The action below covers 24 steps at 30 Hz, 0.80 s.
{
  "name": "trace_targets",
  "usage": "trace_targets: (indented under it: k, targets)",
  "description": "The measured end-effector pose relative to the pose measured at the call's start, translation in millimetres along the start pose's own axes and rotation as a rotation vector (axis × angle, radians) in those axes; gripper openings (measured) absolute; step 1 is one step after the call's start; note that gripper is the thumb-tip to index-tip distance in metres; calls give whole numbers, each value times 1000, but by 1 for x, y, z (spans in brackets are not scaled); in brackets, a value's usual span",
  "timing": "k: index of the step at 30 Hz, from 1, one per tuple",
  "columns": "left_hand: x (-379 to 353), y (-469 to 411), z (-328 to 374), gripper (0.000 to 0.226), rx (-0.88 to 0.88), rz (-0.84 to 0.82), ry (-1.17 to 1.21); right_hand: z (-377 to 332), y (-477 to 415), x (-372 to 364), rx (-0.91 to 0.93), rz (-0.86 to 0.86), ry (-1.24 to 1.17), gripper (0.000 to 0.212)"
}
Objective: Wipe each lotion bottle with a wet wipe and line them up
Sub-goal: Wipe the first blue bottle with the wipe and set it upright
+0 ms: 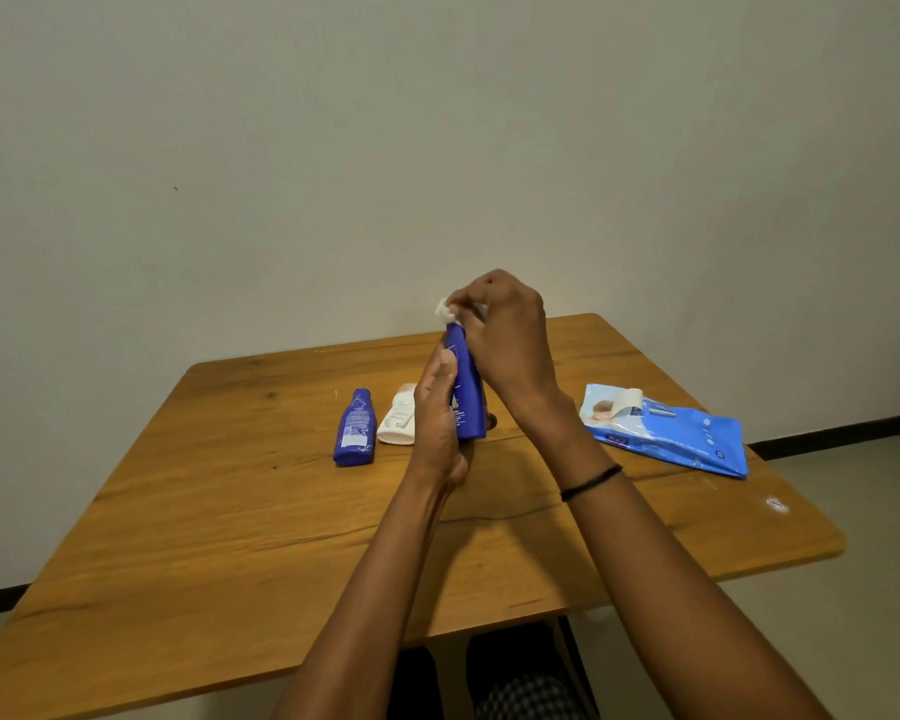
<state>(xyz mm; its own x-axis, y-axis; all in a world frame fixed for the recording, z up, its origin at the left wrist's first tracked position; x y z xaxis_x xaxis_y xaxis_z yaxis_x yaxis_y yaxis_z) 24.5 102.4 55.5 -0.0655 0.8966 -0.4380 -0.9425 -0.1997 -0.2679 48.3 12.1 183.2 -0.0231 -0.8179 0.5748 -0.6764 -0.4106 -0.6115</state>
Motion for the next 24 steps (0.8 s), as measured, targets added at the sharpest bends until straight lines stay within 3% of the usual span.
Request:
trace_targets:
  k: [4,10,15,19,24]
  targets:
    - [-2,-4,5,64,-7,4,-5,-4,2,-2,30,-3,60,11]
    - [6,-1,2,46,-70,2,73,0,41,-12,-4,1,-3,16]
    - [7,4,-3,80,17,22,162,-4,73,-23,33,-30,-52,20]
    - [8,6,-9,74,51,30,305,-3,90,-25,48,9,-101,23]
    - [-2,7,-1,48,80,-69,390,-1,106,-26,72,46,-200,27]
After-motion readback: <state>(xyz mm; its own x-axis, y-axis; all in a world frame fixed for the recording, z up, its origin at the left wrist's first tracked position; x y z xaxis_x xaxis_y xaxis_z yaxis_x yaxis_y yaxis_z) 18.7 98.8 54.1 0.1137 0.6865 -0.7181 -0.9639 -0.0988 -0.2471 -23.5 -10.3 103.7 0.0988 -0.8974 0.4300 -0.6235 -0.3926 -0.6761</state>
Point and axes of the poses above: each hand's wrist, its own y-axis away from the middle knuckle, its own x-axis out of the back of the hand, z = x × y, the point moved 7 cm from there along -y, towards the middle knuckle, and after that the axes turned 14 degrees about -z, right-handed, at the moved point
